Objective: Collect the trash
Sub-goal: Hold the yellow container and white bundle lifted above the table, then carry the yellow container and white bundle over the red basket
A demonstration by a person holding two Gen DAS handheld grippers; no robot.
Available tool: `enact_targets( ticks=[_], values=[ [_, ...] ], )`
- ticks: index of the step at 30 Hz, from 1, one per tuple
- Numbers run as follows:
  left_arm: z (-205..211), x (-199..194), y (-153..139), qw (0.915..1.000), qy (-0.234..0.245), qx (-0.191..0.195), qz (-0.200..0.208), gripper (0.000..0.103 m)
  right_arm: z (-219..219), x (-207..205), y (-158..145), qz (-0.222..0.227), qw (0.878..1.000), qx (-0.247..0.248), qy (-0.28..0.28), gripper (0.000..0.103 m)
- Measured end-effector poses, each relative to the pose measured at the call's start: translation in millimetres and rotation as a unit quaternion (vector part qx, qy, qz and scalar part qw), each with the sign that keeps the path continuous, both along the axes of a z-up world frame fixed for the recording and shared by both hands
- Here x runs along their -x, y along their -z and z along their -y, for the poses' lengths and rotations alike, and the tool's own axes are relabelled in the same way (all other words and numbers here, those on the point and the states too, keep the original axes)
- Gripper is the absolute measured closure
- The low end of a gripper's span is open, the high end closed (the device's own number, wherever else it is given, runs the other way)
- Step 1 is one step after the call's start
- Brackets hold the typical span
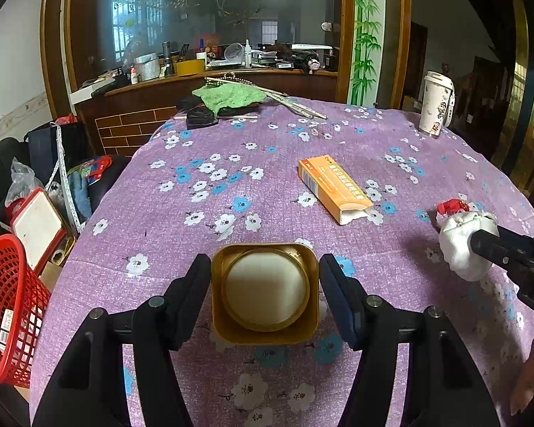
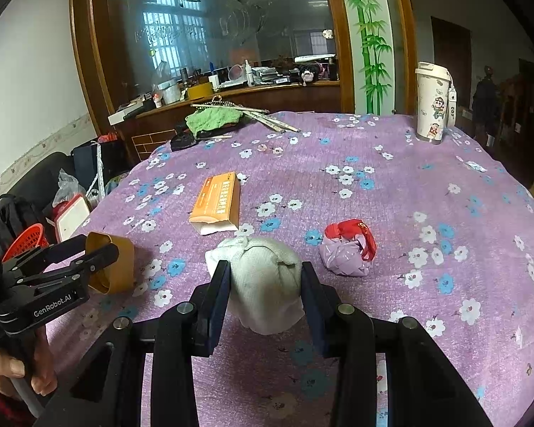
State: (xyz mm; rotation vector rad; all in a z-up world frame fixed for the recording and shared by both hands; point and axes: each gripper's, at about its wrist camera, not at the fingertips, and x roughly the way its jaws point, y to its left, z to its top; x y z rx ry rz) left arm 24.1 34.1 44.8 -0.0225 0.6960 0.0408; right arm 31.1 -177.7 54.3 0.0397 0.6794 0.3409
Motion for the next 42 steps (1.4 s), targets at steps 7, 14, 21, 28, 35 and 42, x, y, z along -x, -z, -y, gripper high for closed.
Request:
enact_targets(
  ticks=[7,14,21,28,35,42],
  values=[
    [0,8,-8,1.0000,0.002,-0.003,0.008,0.042,0,1,-2,0.002,1.000,-0.004,-0.003,0.061],
    [-1,17,-17,0.9999,0.000,-0.008,0.012,0.042,0,3,-4,0.006,1.000,-0.005,-0.002,0.061],
    [-8,30,-32,0.9996,-0.005,-0.011,0.024,0.041,1,1,-8,0.002,1.000,-0.014,0.004,0.061],
    [-21,41,-42,0.9994,-0.012,-0.005,0.033,0.041,-9,11,-21,0.003,1.000,-0.015,-0.002,0.061],
    [-40,54,-51,0.9987,-0.026,0.007,0.044,0.041,-36,28,-39,0.009,0.999,-0.009,-0.031,0.061],
    [-72,67,-62,0.9971,-0.049,0.020,0.055,0.041,-76,35,-51,0.011,0.998,-0.005,-0.069,0.061]
  ],
)
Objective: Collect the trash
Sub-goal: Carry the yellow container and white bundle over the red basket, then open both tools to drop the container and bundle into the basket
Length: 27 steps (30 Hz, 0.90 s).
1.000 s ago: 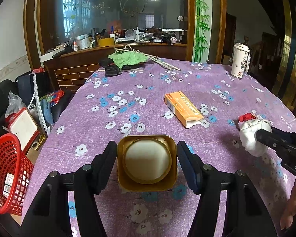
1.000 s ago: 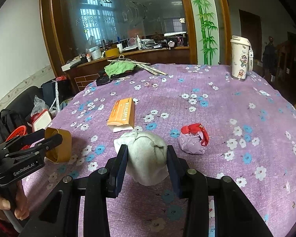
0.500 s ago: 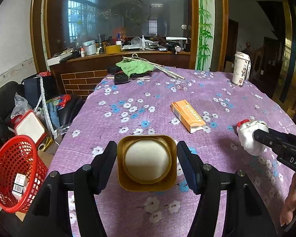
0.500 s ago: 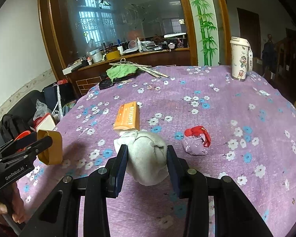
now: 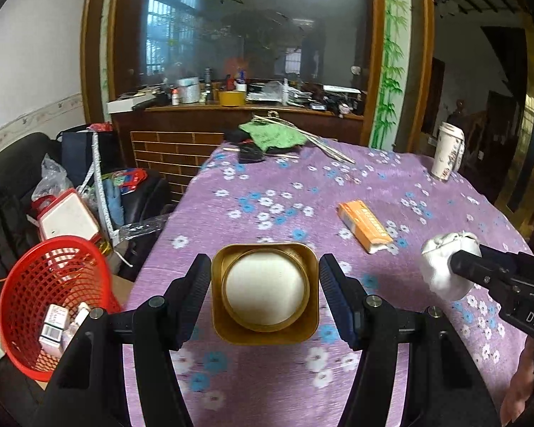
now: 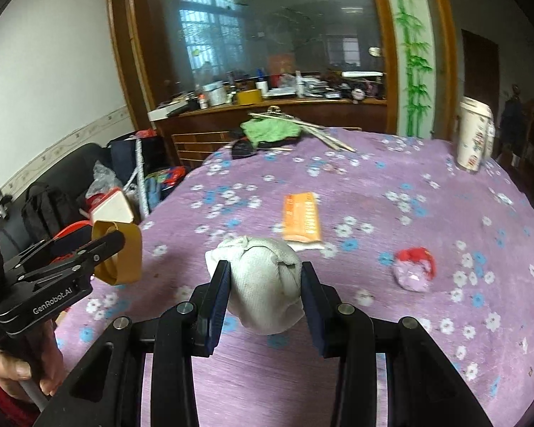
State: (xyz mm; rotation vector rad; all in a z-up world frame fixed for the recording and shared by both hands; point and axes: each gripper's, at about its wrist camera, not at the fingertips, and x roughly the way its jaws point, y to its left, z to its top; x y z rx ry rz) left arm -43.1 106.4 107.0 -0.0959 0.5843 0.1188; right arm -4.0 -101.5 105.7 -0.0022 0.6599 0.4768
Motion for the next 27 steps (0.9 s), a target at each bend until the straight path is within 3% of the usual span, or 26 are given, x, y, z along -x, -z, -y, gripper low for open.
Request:
enact_targets(
  ticks=[15,27],
  values=[
    [-127,46,-21,0.9930,-0.114,0.018,0.025,0.041,-142,1,-18,-0.005,0.992,0.005,-0.127,0.061],
    [-242,83,11,0.9770,-0.205,0.057,-0.005,0.041,-270,0,-17,-0.039,0.976,-0.005,-0.213,0.060]
  ],
)
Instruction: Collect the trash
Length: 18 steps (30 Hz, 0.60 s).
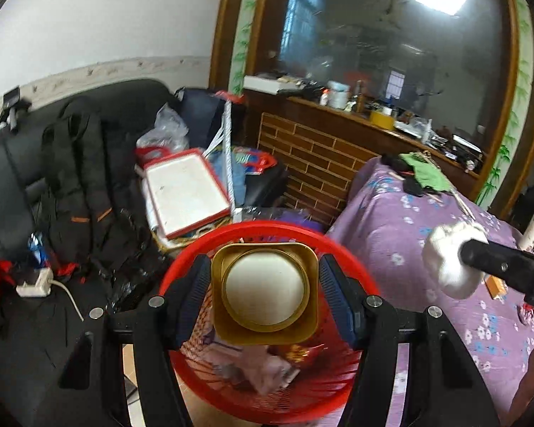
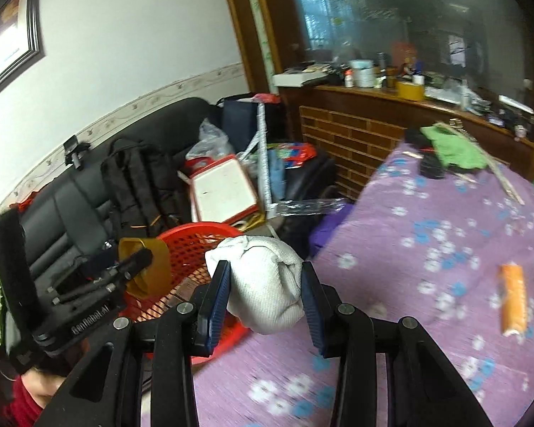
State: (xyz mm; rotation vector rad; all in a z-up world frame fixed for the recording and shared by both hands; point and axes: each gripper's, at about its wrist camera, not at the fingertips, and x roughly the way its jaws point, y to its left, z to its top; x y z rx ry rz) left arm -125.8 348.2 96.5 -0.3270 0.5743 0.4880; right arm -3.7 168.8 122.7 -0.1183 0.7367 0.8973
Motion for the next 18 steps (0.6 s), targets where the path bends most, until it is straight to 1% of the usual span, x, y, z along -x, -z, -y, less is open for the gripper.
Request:
enact_targets(
  ticks=[4,5,6,8,10,11,12,13,15,18],
  values=[
    [-11,1,9,0.9999,0.001,0.013,-0.008,0.041,-34,-3,11,-0.031,0.999,-0.006,-0.017,0.059],
    [-13,1,11,0.9998,0.002,0.017,-0.008,0.041,-38,-3,11,-0.036,0.999,-0.008,-0.020,0.056],
    [-14,-1,12,0.9998,0.001,0.019,-0.009,0.041,-43,-4,13,-0.043,0.999,-0.011,-0.026,0.050],
    [-16,0,12,0.9997,0.000,0.021,-0.009,0.041,-48,-6,15,-0.045,0.999,-0.013,-0.018,0.042],
    [-16,1,12,0.9998,-0.002,0.020,-0.009,0.038,-45,-5,11,-0.045,0.999,-0.026,-0.015,0.042],
    [-15,1,12,0.9998,-0.005,0.015,-0.009,0.037,-42,-4,10,-0.044,0.999,-0.028,-0.016,0.042],
    [-12,3,11,0.9999,-0.006,0.008,-0.006,0.033,-36,-1,7,-0.033,0.999,-0.028,-0.015,0.041],
    [-8,3,10,1.0000,-0.005,0.001,-0.004,0.027,-32,1,5,-0.023,0.999,-0.025,-0.011,0.039],
    [0,0,9,0.9999,-0.004,-0.014,-0.006,0.018,-21,4,2,-0.005,1.000,-0.019,-0.003,0.031],
    [14,-4,8,0.9995,-0.004,-0.030,-0.011,0.015,-2,13,-1,0.016,1.000,-0.014,0.017,0.024]
  ],
)
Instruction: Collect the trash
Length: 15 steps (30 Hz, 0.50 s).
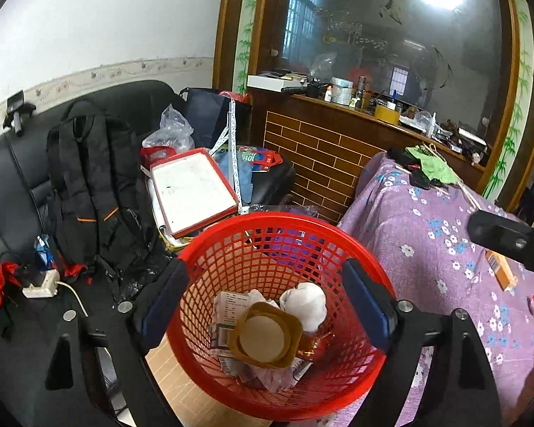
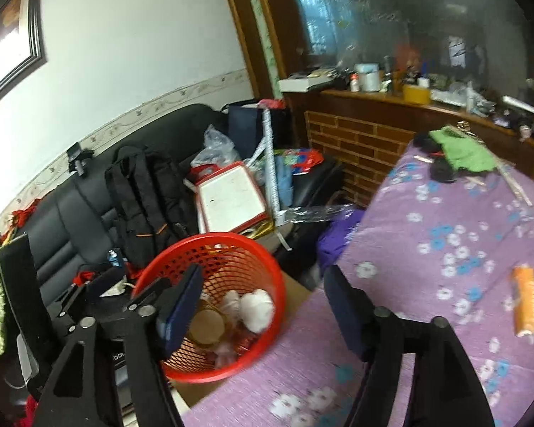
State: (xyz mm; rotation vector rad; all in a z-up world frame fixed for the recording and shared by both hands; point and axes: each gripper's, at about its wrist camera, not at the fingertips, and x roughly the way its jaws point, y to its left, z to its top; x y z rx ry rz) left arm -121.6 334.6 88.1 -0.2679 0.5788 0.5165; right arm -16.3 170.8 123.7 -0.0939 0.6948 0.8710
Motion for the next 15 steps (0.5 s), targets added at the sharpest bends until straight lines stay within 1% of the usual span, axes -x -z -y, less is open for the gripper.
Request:
enact_targets(
  ticks=[1,3,5,7,9,12,15],
  values=[
    [5,-1,0,1.0000,-0.002,-0.006,-0.004,0.013,5,2,-1,0.006,1.000,0.003,0.006,0.022],
    [16,-2,-1,0.9998,-0.005,-0.019,-0.008,0.010,18,8,-1,0.026,0.999,0.013,0.017,0.014],
    [26,1,-4,0.9993,-0.014,-0.035,-0.009,0.009,27,14,-1,0.052,0.997,0.033,0.036,0.011],
    [35,5,-8,0.9987,-0.021,-0.046,-0.006,0.007,39,20,0,0.078,0.995,0.047,0.050,0.009],
    [44,10,-12,0.9982,-0.026,-0.054,0.000,0.006,51,26,2,0.093,0.992,0.059,0.061,0.008],
    [63,20,-22,0.9970,-0.033,-0.070,0.008,0.001,70,35,3,0.110,0.989,0.065,0.074,0.007],
    [83,29,-29,0.9955,-0.033,-0.089,-0.002,0.001,95,48,2,0.121,0.986,0.065,0.092,0.004]
  ],
)
